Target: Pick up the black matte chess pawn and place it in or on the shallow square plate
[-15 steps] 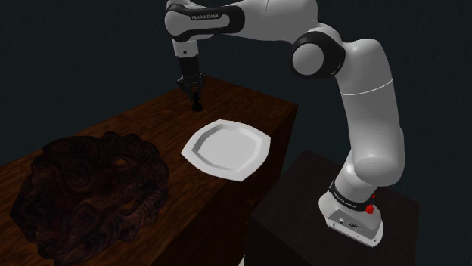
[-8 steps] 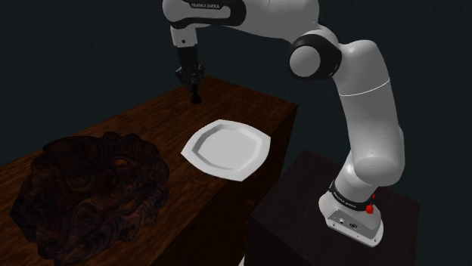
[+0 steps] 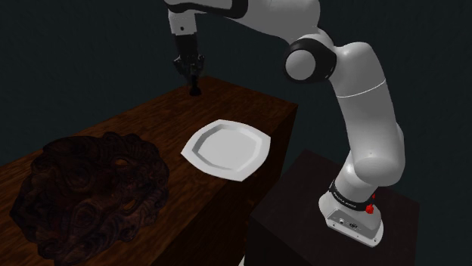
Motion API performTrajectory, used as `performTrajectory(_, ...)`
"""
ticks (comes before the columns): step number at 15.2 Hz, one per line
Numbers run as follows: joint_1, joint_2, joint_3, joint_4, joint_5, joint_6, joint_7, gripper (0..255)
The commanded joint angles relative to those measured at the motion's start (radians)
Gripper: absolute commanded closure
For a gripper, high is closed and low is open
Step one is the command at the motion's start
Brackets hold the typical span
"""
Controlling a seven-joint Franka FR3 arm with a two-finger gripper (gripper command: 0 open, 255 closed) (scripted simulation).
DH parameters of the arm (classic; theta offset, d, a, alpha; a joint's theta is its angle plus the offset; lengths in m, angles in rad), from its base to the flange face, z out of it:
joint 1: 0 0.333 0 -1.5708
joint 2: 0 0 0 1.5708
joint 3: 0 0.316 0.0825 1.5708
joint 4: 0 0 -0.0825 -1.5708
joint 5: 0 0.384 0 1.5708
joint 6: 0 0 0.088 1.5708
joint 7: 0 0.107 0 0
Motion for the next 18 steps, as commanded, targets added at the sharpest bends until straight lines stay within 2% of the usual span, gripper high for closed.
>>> performTrajectory(1, 0.007, -0.112, 0.004, -0.175, 0.005, 0.066, 0.01, 255)
performTrajectory(4, 0.023, -0.273, 0.013, -0.417, 0.015, 0.15, 0.031, 255)
performTrajectory(8, 0.045, -0.441, 0.029, -0.649, 0.03, 0.218, 0.066, 255)
performTrajectory(13, 0.074, -0.621, 0.057, -0.87, 0.054, 0.267, 0.116, 255)
performTrajectory(18, 0.106, -0.782, 0.091, -1.044, 0.088, 0.29, 0.173, 255)
